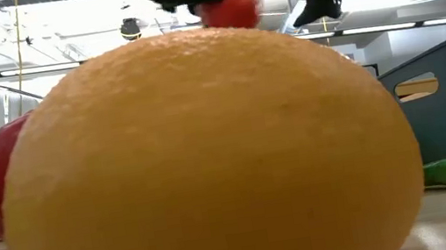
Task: Sort produce into baskets
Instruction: Put the orange tomato into the bottom transparent bin
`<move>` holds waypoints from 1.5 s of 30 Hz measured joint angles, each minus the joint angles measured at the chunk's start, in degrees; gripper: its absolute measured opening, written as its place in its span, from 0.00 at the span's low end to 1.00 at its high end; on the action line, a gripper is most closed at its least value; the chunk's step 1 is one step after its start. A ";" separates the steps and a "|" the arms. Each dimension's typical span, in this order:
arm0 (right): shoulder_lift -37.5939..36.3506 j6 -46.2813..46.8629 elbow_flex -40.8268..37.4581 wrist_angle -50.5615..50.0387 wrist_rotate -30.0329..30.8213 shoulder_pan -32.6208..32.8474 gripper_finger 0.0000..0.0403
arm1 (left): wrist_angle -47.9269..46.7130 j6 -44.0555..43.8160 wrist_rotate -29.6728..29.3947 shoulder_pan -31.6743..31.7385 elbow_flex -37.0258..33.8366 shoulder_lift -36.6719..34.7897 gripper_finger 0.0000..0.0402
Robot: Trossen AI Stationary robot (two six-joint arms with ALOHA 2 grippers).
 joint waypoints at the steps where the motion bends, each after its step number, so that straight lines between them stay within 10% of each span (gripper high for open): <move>1: 0.00 -0.33 0.00 -0.49 0.67 -0.26 0.95 | -3.69 -1.25 -1.48 0.00 0.00 -1.50 0.71; 20: -0.04 -0.55 0.00 -1.68 1.32 -0.67 0.95 | -63.15 -39.70 -8.92 -0.22 -0.02 -17.62 0.75; 45: -0.04 -0.53 0.00 -1.68 1.30 -0.67 0.95 | -64.64 -39.83 -10.14 -0.22 -0.04 -17.56 0.79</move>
